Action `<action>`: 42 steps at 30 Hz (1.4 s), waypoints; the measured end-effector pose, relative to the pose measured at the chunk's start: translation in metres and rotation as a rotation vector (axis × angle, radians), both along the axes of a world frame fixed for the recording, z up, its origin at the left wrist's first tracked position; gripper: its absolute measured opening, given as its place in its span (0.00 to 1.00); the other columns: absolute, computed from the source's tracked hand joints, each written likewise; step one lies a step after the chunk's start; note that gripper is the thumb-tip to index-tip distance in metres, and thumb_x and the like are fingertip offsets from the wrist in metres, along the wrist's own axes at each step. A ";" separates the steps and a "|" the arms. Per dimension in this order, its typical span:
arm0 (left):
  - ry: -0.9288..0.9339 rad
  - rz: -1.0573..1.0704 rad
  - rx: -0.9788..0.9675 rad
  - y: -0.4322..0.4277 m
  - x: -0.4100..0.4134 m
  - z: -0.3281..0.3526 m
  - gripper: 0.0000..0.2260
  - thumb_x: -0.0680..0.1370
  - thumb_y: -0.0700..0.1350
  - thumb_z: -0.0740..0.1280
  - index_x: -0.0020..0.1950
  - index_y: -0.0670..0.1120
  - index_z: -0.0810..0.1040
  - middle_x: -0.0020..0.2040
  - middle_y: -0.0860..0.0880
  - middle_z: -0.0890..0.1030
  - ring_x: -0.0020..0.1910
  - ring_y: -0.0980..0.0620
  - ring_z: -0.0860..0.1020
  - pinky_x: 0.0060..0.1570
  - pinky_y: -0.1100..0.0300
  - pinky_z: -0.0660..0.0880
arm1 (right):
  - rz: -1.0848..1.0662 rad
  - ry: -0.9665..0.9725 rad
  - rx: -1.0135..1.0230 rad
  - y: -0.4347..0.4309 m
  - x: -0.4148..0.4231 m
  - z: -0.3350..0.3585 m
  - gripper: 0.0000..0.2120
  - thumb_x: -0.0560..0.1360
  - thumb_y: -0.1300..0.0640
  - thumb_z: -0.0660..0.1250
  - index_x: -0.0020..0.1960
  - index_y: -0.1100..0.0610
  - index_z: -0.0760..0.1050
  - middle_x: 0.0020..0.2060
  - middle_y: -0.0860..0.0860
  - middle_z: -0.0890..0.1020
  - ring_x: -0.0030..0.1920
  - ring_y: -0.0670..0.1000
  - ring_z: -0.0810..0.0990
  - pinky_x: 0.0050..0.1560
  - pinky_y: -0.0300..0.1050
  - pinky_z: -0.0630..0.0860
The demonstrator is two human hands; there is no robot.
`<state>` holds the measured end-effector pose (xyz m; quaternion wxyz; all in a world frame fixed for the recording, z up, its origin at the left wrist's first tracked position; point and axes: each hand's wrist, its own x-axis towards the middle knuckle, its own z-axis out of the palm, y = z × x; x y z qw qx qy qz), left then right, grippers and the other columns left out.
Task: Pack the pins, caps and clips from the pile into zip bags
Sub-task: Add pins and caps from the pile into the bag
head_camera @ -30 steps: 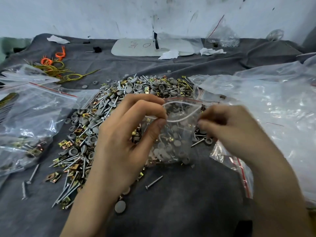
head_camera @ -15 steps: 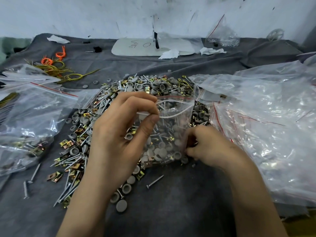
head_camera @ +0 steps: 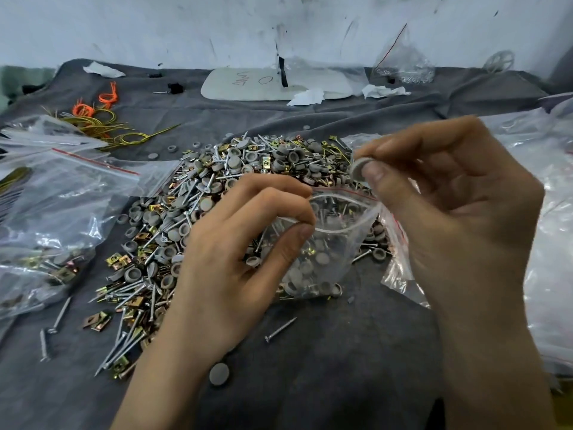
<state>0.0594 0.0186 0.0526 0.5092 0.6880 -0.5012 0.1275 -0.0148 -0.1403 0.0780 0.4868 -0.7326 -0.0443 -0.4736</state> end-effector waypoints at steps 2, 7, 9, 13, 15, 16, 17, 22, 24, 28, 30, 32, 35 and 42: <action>-0.023 0.025 0.001 0.000 0.001 0.000 0.04 0.80 0.43 0.65 0.49 0.44 0.78 0.56 0.48 0.79 0.58 0.50 0.79 0.50 0.48 0.77 | -0.011 0.085 -0.085 0.001 -0.002 0.001 0.10 0.72 0.64 0.73 0.47 0.52 0.77 0.44 0.47 0.83 0.49 0.50 0.83 0.52 0.46 0.79; -0.005 0.042 -0.025 0.001 0.003 0.000 0.03 0.80 0.44 0.65 0.50 0.48 0.78 0.56 0.50 0.79 0.59 0.51 0.79 0.52 0.52 0.76 | -0.073 0.086 0.041 -0.005 -0.003 0.000 0.05 0.75 0.62 0.68 0.47 0.53 0.79 0.44 0.47 0.83 0.49 0.47 0.82 0.48 0.38 0.77; 0.027 0.040 -0.043 0.002 0.004 -0.001 0.02 0.80 0.44 0.65 0.51 0.49 0.76 0.56 0.50 0.79 0.59 0.50 0.79 0.51 0.51 0.76 | -0.124 0.163 0.165 -0.015 -0.002 -0.004 0.08 0.75 0.63 0.67 0.44 0.51 0.79 0.39 0.48 0.83 0.40 0.45 0.81 0.40 0.36 0.76; 0.059 0.049 -0.064 0.004 0.005 -0.001 0.02 0.80 0.43 0.65 0.51 0.50 0.76 0.56 0.50 0.79 0.59 0.51 0.78 0.55 0.51 0.75 | -0.049 0.981 -0.134 -0.034 0.000 -0.020 0.12 0.72 0.66 0.68 0.42 0.48 0.78 0.37 0.49 0.82 0.37 0.49 0.79 0.40 0.44 0.77; 0.066 0.051 -0.064 0.004 0.006 -0.001 0.02 0.80 0.43 0.65 0.51 0.50 0.76 0.56 0.49 0.79 0.59 0.50 0.78 0.55 0.51 0.75 | 0.086 1.343 -0.383 -0.026 0.005 -0.030 0.09 0.70 0.62 0.73 0.45 0.49 0.77 0.40 0.48 0.81 0.41 0.49 0.79 0.43 0.42 0.76; 0.064 0.053 -0.062 0.004 0.006 -0.001 0.02 0.80 0.43 0.65 0.51 0.50 0.76 0.56 0.49 0.79 0.59 0.50 0.78 0.55 0.51 0.75 | 0.103 1.422 -0.454 -0.021 0.009 -0.035 0.10 0.69 0.59 0.74 0.47 0.51 0.77 0.41 0.48 0.80 0.44 0.49 0.79 0.44 0.42 0.75; 0.064 0.051 -0.061 0.005 0.006 -0.001 0.02 0.80 0.43 0.65 0.51 0.49 0.76 0.56 0.49 0.79 0.59 0.50 0.78 0.55 0.50 0.76 | 0.082 1.451 -0.497 -0.017 0.012 -0.039 0.10 0.69 0.58 0.75 0.49 0.53 0.77 0.43 0.49 0.80 0.46 0.50 0.79 0.46 0.42 0.75; 0.072 0.036 -0.068 0.005 0.007 -0.001 0.02 0.80 0.43 0.65 0.51 0.49 0.76 0.56 0.48 0.79 0.60 0.49 0.78 0.55 0.49 0.76 | 0.107 1.389 -0.519 -0.014 0.017 -0.047 0.10 0.69 0.59 0.74 0.48 0.54 0.76 0.45 0.48 0.79 0.48 0.51 0.78 0.48 0.43 0.76; 0.058 0.037 -0.067 0.006 0.007 -0.002 0.02 0.80 0.43 0.65 0.51 0.49 0.76 0.56 0.48 0.79 0.59 0.50 0.78 0.55 0.49 0.76 | 0.174 1.386 -0.458 -0.012 0.017 -0.046 0.16 0.66 0.53 0.78 0.45 0.48 0.72 0.41 0.42 0.74 0.43 0.46 0.75 0.41 0.38 0.71; 0.063 0.036 -0.090 0.007 0.009 -0.002 0.02 0.80 0.44 0.65 0.52 0.50 0.76 0.56 0.49 0.79 0.59 0.49 0.78 0.53 0.44 0.76 | 0.193 1.367 -0.432 -0.007 0.023 -0.050 0.18 0.63 0.48 0.79 0.37 0.46 0.68 0.37 0.42 0.74 0.38 0.42 0.72 0.33 0.35 0.65; 0.075 0.029 -0.108 0.007 0.010 -0.002 0.03 0.80 0.44 0.65 0.52 0.51 0.76 0.56 0.49 0.79 0.59 0.48 0.78 0.53 0.41 0.76 | 0.200 1.360 -0.429 -0.006 0.024 -0.051 0.18 0.64 0.48 0.79 0.36 0.46 0.68 0.36 0.42 0.74 0.37 0.43 0.73 0.33 0.35 0.65; 0.070 0.031 -0.110 0.008 0.010 -0.002 0.03 0.80 0.44 0.65 0.52 0.51 0.76 0.56 0.49 0.79 0.60 0.47 0.78 0.54 0.40 0.76 | 0.198 1.359 -0.430 -0.005 0.023 -0.051 0.16 0.66 0.49 0.78 0.38 0.47 0.69 0.36 0.42 0.74 0.39 0.45 0.75 0.36 0.36 0.68; 0.044 0.034 -0.104 0.008 0.010 -0.003 0.02 0.81 0.44 0.65 0.53 0.50 0.76 0.57 0.49 0.79 0.60 0.47 0.79 0.55 0.42 0.76 | 0.181 1.380 -0.448 0.000 0.023 -0.047 0.17 0.66 0.46 0.77 0.39 0.46 0.68 0.36 0.42 0.73 0.42 0.48 0.76 0.38 0.39 0.69; 0.044 0.040 -0.116 0.010 0.011 -0.002 0.03 0.81 0.45 0.65 0.53 0.52 0.75 0.56 0.51 0.78 0.59 0.47 0.79 0.56 0.46 0.76 | 0.113 1.436 -0.491 0.007 0.025 -0.044 0.13 0.70 0.54 0.74 0.52 0.55 0.78 0.49 0.52 0.80 0.49 0.54 0.80 0.53 0.48 0.78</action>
